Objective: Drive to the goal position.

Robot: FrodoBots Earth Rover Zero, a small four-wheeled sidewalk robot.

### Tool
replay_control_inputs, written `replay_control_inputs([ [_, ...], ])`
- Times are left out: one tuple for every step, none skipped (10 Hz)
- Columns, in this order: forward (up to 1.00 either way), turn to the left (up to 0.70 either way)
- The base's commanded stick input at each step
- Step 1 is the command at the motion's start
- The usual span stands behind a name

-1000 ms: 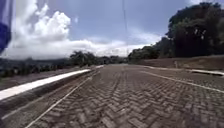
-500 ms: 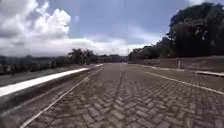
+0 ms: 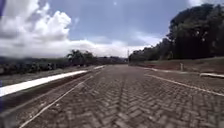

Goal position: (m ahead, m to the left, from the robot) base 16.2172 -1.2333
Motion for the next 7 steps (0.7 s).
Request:
replay_control_inputs([
  [1.0,0.0],
  [1.0,0.0],
  [1.0,0.0],
  [1.0,0.0],
  [1.0,0.0],
  [1.0,0.0],
  [1.0,0.0],
])
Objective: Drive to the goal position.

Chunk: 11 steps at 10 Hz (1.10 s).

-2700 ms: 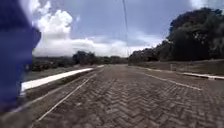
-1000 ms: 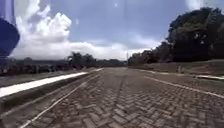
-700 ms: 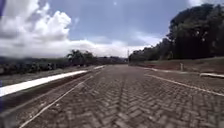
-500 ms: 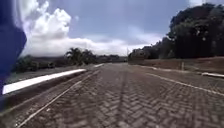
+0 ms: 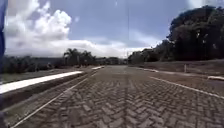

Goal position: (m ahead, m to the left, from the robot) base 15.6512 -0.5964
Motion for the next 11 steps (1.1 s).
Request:
replay_control_inputs([
  [1.0,0.0],
  [1.0,0.0],
  [1.0,0.0],
  [1.0,0.0],
  [1.0,0.0],
  [1.0,0.0],
  [1.0,0.0],
  [1.0,0.0],
  [1.0,0.0],
  [1.0,0.0],
  [1.0,0.0],
])
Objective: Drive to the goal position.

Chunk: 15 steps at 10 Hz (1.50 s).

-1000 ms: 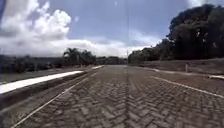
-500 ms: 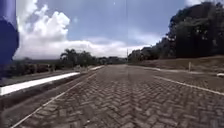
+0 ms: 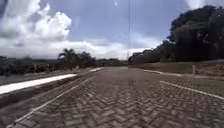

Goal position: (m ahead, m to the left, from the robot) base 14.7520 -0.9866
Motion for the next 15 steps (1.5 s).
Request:
replay_control_inputs([
  [1.0,0.0],
  [1.0,0.1],
  [1.0,0.23],
  [1.0,0.07],
  [1.0,0.0],
  [1.0,0.0],
  [1.0,0.0],
  [1.0,0.0],
  [1.0,0.0],
  [1.0,0.0],
  [1.0,0.0],
  [1.0,0.0],
  [1.0,0.0],
  [1.0,0.0],
  [1.0,0.0],
])
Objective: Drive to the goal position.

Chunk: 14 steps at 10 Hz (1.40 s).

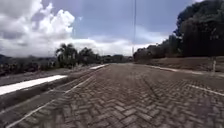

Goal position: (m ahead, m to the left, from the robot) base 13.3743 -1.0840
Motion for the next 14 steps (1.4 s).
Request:
replay_control_inputs([
  [1.0,0.0],
  [1.0,0.0],
  [1.0,0.0],
  [1.0,0.0],
  [1.0,0.0],
  [1.0,0.0],
  [1.0,0.0],
  [1.0,0.0],
  [1.0,0.0],
  [1.0,0.0],
  [1.0,0.0],
  [1.0,0.15],
  [1.0,0.27],
  [1.0,0.27],
])
